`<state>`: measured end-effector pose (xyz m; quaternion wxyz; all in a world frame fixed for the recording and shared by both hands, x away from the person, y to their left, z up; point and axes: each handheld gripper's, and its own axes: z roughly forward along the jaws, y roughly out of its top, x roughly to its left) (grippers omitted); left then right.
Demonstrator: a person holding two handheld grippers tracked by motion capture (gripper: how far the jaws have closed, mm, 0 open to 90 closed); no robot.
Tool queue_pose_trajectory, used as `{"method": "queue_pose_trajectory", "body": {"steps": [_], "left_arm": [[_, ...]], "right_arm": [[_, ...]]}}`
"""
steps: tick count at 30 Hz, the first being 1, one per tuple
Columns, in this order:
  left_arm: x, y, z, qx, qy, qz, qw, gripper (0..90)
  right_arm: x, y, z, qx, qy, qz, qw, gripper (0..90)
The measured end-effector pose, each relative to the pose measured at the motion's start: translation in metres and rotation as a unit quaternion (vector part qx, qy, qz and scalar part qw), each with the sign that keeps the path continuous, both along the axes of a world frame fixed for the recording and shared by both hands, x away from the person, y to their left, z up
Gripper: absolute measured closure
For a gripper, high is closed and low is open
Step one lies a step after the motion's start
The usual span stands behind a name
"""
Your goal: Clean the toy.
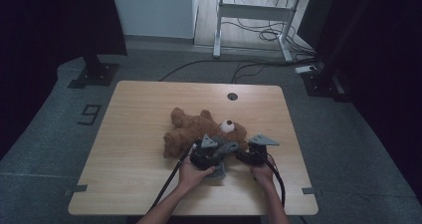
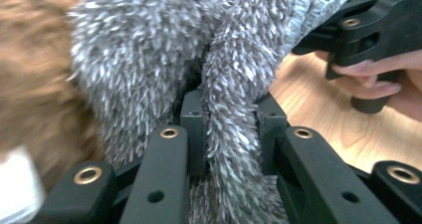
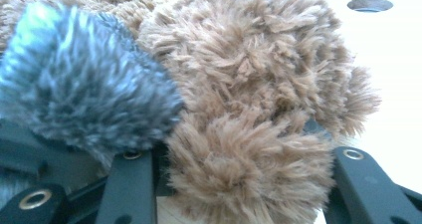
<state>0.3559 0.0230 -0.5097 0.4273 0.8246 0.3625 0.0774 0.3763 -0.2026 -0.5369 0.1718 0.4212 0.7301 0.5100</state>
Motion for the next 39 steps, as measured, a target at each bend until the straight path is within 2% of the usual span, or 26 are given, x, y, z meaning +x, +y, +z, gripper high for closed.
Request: {"method": "queue_pose_trajectory", "body": {"steps": [6,7,12,16,19,22,25,30,34,35,36,38,39], "left_arm": [[0.0,0.041,0.006,-0.014,0.001,0.029,0.9995,72.7],[-0.001,0.053,0.008,-0.017,0.001,0.036,0.9992,72.6],[-0.005,0.09,0.017,-0.016,-0.008,0.063,0.9979,72.4],[-0.005,0.121,0.021,-0.025,-0.009,0.094,0.9953,72.3],[-0.005,0.146,0.024,-0.035,-0.009,0.119,0.9922,72.4],[-0.005,0.16,0.029,-0.044,-0.013,0.131,0.9903,72.3],[-0.006,0.159,0.039,-0.038,-0.028,0.129,0.9905,72.3],[0.001,0.145,0.062,-0.052,-0.049,0.115,0.9908,72.4],[0.016,0.123,0.082,-0.051,-0.073,0.106,0.9904,72.4],[0.016,0.123,0.082,-0.051,-0.073,0.106,0.9904,72.4],[0.022,0.114,0.087,-0.05,-0.079,0.104,0.9902,72.4],[0.034,0.101,0.089,-0.038,-0.079,0.101,0.991,72.4],[0.041,0.095,0.085,-0.027,-0.074,0.101,0.9918,72.4]], "right_arm": [[0.0,-0.001,0.0,-0.001,-0.001,0.005,1.0,50.3],[0.0,-0.001,0.0,-0.001,-0.002,0.005,1.0,50.4],[0.0,-0.001,0.0,-0.001,-0.002,0.006,1.0,50.3],[0.0,-0.002,0.0,0.0,-0.002,0.008,1.0,50.3],[0.001,-0.002,0.0,0.002,-0.002,0.008,1.0,50.3],[0.001,-0.002,0.0,0.001,-0.003,0.009,1.0,50.3],[0.001,-0.002,0.0,0.002,-0.003,0.008,1.0,50.3],[0.001,-0.002,0.0,0.003,-0.002,0.008,1.0,50.3],[0.001,-0.002,0.0,0.002,-0.003,0.008,1.0,50.2],[0.001,-0.002,0.0,0.002,-0.003,0.008,1.0,50.2],[0.001,-0.002,0.0,0.002,-0.003,0.009,1.0,50.1],[0.0,-0.002,-0.001,0.002,-0.003,0.008,1.0,50.1],[0.0,-0.002,-0.001,0.002,-0.003,0.008,1.0,50.1]]}}
